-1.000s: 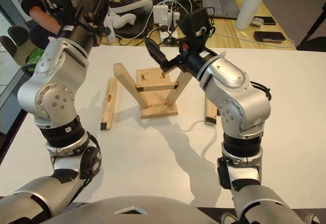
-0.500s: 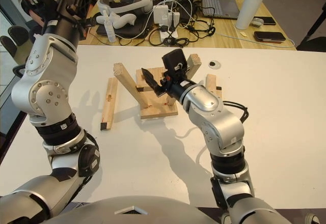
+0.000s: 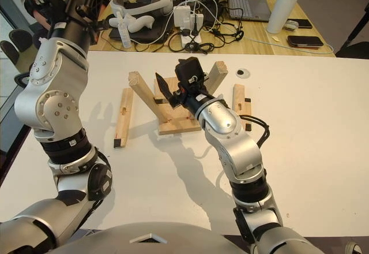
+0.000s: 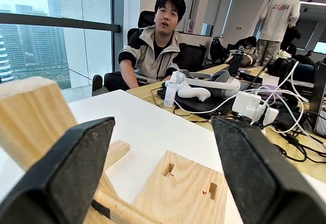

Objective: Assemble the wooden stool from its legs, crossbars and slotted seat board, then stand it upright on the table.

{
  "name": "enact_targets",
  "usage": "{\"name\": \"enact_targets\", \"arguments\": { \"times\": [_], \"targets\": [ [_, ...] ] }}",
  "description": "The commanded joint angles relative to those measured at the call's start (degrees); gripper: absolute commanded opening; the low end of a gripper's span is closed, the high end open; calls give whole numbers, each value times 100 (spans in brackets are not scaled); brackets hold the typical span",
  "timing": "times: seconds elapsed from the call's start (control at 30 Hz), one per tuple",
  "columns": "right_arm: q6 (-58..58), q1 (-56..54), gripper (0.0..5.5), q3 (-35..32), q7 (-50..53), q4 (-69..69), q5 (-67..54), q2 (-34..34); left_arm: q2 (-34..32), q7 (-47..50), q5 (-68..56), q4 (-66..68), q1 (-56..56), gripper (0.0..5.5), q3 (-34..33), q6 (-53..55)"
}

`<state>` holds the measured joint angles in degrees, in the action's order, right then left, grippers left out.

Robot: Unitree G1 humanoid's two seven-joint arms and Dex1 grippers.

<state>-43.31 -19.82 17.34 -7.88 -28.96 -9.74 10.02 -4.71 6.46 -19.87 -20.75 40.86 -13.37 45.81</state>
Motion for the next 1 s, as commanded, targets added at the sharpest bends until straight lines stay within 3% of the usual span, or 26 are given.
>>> {"name": "enact_targets", "arguments": {
  "times": [0.03,0.13,0.3,0.43,0.5,0.6,0.77,1.0],
  "targets": [
    [-1328,592,355,764,-443,284,18,682,-71,-34,46,21,-27,203,72,-21],
    [-1814,798,355,821,-570,322,-52,827,-59,-47,69,9,-55,203,116,-25],
    [-1253,525,355,308,-510,269,-216,235,-72,-54,76,29,-30,203,114,-42],
    [-388,-196,355,-857,-101,-85,-737,-888,-63,-60,74,-10,-60,203,126,-22],
    [-89,-428,355,-1137,371,-80,-533,-1142,-39,-70,68,4,-38,203,153,-33],
    [-2,-191,355,-922,620,85,-231,-1148,-9,-92,51,17,-1,203,206,-37],
    [-1157,794,355,67,425,673,142,-392,-15,-119,53,20,-35,203,231,-26],
    [-712,535,355,-192,506,1046,313,-562,124,-39,67,-27,-92,203,319,-31]
  ]
}}
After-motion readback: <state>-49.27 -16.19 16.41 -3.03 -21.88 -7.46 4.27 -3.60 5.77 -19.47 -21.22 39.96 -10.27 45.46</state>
